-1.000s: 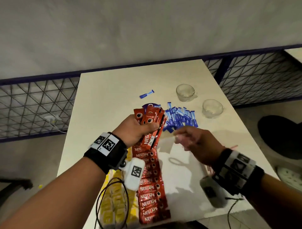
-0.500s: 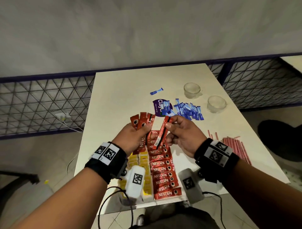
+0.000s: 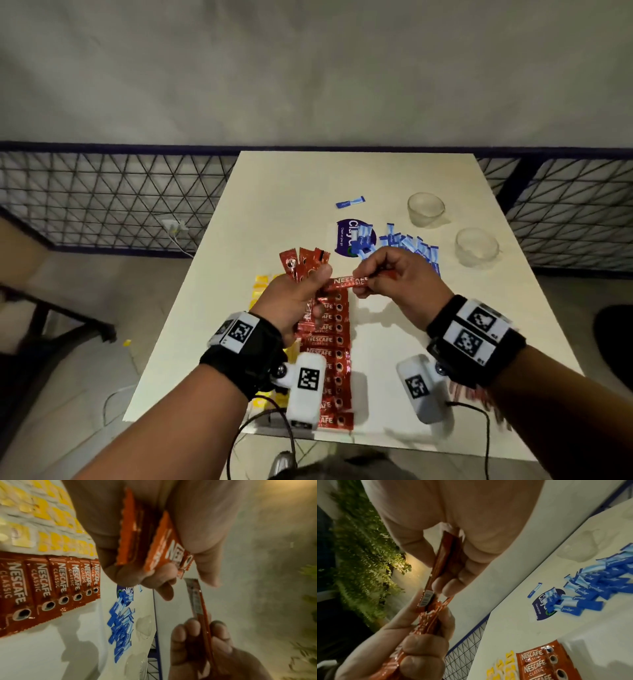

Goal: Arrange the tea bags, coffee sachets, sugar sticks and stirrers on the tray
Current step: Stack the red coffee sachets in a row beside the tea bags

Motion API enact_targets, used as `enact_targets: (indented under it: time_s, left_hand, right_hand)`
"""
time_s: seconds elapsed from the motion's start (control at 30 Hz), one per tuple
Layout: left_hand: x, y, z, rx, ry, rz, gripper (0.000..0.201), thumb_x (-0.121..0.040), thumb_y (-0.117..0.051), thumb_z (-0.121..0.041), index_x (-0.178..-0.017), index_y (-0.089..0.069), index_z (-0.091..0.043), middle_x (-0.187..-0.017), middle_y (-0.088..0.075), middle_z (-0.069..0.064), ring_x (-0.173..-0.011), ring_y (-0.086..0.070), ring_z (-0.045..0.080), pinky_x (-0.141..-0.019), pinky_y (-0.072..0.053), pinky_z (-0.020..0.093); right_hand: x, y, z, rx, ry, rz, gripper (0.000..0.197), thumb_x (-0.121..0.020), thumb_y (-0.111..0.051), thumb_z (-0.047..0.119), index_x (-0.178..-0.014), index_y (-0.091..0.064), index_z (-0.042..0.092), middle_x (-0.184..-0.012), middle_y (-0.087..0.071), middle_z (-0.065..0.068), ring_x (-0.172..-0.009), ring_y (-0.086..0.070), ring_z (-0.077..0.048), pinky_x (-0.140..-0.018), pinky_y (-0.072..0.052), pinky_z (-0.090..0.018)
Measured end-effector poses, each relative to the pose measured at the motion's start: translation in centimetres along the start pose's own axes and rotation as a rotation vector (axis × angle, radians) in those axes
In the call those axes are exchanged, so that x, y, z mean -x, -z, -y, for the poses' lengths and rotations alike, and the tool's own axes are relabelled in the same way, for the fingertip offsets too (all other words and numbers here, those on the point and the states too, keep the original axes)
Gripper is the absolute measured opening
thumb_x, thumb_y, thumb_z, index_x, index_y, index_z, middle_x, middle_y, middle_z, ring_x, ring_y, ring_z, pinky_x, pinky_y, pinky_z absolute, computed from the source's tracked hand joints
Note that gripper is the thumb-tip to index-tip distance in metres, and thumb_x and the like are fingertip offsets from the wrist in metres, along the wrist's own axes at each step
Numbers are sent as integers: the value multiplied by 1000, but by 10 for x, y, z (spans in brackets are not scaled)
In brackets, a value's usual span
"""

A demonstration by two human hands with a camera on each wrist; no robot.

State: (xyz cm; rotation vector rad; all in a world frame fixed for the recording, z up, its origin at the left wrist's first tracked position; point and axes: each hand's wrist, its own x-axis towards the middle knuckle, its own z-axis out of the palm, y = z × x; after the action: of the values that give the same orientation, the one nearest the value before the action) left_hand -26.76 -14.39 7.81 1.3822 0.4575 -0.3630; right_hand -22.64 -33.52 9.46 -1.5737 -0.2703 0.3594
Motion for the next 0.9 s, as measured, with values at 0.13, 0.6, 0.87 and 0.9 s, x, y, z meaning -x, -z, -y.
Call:
enact_targets:
  time_s: [0.13,0.6,0.87,0.9]
  left_hand:
    - [1,-12,-5,55,-187,-61,9,-81,-73,-7,-83,-65,-8,-54,-55,4,-43,-43,17,-56,-36,28]
    - [-12,21,-22,-139,-360,-272,16,-82,-73,-6,-91,-65,-17,-46,-55,-8,-40,-42,11,-45,-37,21]
    - [-14,47,1,-283,-287,-275,14,-82,-75,-11,-91,-65,-13,-42,-54,-12,-35,-44,4,-44,-36,19]
    - [-14,49,8,-340,-269,-268,14,-81,-76,-14,-90,-66,-14,-43,-54,-13,-37,-45,2,-46,-36,19]
  right_hand:
    - [-4,6,-5,85,23,42,29,-75,-67,-6,-84,-63,21,-92,-68,-6,-77,-65,-21,-69,-54,-29]
    - [-24,-10,-11,-84,-203,-135,7,-90,-62,7,-83,-63,8,-71,-63,-5,-56,-57,-17,-50,-50,-28]
    - [-17,-25,-32,-66,-327,-90,3,-89,-63,4,-87,-64,4,-75,-66,-9,-54,-54,-16,-45,-45,-24]
    - [-13,-25,-37,-71,-361,-91,2,-89,-63,5,-88,-64,3,-76,-67,-10,-54,-53,-16,-45,-45,-24]
